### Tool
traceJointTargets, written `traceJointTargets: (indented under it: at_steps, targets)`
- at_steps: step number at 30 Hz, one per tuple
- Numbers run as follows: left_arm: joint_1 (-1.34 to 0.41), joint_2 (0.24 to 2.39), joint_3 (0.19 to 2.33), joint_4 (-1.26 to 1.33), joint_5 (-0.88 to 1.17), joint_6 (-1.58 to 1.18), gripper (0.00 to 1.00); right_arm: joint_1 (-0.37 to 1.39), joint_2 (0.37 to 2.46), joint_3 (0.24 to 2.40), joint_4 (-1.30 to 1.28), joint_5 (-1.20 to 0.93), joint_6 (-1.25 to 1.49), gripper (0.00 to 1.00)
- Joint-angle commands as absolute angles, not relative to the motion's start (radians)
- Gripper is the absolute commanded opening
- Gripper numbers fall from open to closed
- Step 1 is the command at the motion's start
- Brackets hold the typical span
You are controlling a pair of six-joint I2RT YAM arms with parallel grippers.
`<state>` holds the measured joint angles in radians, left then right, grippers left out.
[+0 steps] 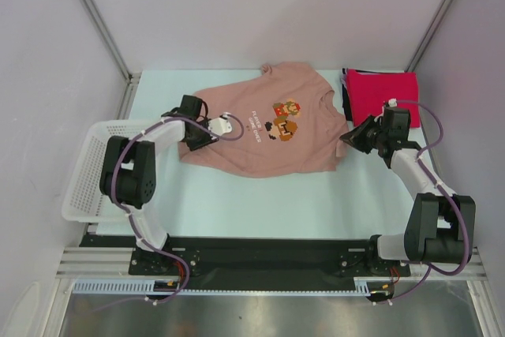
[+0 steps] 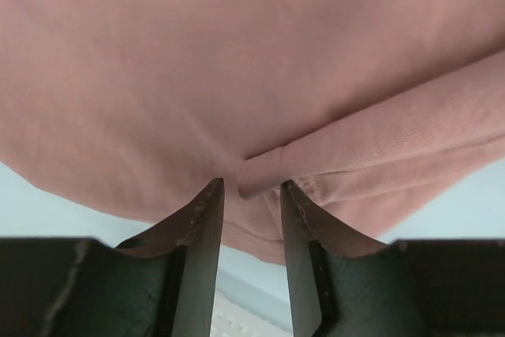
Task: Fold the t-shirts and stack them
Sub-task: Flatten the tshirt out
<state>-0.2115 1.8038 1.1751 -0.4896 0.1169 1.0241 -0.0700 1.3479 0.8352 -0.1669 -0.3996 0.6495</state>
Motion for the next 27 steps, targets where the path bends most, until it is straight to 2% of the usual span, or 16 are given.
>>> traceJointTargets:
  at_steps: [1, 9, 12, 16, 19, 27]
  targets:
    - [-0.199, 1.833, 1.258, -0.476, 0.132, 0.973, 0.4, -0.078, 1.336, 0.884, -0.166, -0.385, 0.624, 0.0]
    - [-0.199, 1.85, 1.261, -0.282, -0.034, 0.835, 0.43, -0.08, 1.331, 0.882, -0.172, -0.382, 0.623, 0.0]
    - [-0.199, 1.751, 1.181, -0.261, 0.041, 0.868, 0.44, -0.08, 1.331, 0.88, -0.173, -0.382, 0.62, 0.0]
    - [-0.201, 1.609, 1.068, -0.336, 0.208, 1.012, 0.31, -0.08, 1.327, 0.874, -0.173, -0.382, 0.618, 0.0]
    - [-0.21, 1.546, 0.988, -0.425, 0.262, 1.138, 0.3, -0.081, 1.327, 0.87, -0.17, -0.383, 0.618, 0.0]
    - [-0.224, 1.654, 1.002, -0.385, 0.16, 1.154, 0.4, -0.084, 1.327, 0.867, -0.163, -0.394, 0.627, 0.0]
